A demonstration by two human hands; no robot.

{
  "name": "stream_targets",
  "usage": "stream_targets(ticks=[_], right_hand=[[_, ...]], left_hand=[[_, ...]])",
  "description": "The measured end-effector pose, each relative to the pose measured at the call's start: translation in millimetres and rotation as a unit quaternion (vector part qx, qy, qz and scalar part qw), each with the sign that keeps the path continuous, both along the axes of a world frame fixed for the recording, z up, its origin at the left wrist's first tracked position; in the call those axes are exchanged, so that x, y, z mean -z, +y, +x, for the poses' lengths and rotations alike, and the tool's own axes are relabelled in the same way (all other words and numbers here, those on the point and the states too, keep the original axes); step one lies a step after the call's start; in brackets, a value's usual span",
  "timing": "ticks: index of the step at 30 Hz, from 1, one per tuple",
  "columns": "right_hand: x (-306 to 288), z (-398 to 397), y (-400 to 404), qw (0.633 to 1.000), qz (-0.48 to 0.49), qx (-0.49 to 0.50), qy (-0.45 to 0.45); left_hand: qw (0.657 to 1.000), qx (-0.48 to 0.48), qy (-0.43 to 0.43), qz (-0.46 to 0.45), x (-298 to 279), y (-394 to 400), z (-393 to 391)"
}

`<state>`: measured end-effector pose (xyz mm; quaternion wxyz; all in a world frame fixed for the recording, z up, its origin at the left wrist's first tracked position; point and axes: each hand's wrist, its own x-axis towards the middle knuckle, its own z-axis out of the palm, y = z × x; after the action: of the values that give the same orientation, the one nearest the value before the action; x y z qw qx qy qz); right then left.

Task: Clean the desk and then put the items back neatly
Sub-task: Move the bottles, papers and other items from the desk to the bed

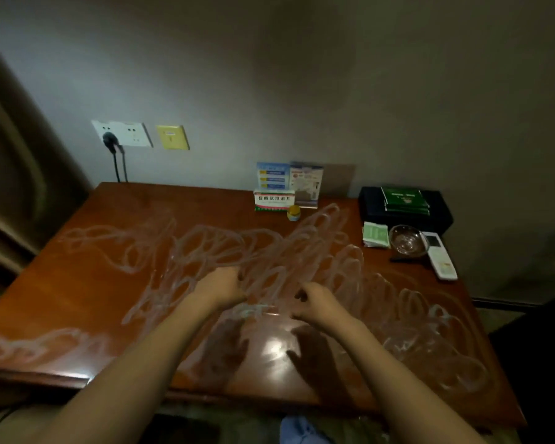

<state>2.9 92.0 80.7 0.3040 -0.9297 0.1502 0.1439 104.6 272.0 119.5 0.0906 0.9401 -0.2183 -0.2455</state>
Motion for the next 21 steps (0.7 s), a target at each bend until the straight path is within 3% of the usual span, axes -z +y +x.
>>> stream_targets(ticks=[11,21], right_hand=[[32.1,115.8,-53.6,0.995,0.036,0.065,0.064],[48.0,216.0,-92.3,0.985,0.019,0.17,0.005]], left_hand=[[0.997,-0.046,0.049,-0.041,29.0,-41.5,127.0],[0.991,-0.088,0.045,-0.088,46.0,-105.4,261.7]])
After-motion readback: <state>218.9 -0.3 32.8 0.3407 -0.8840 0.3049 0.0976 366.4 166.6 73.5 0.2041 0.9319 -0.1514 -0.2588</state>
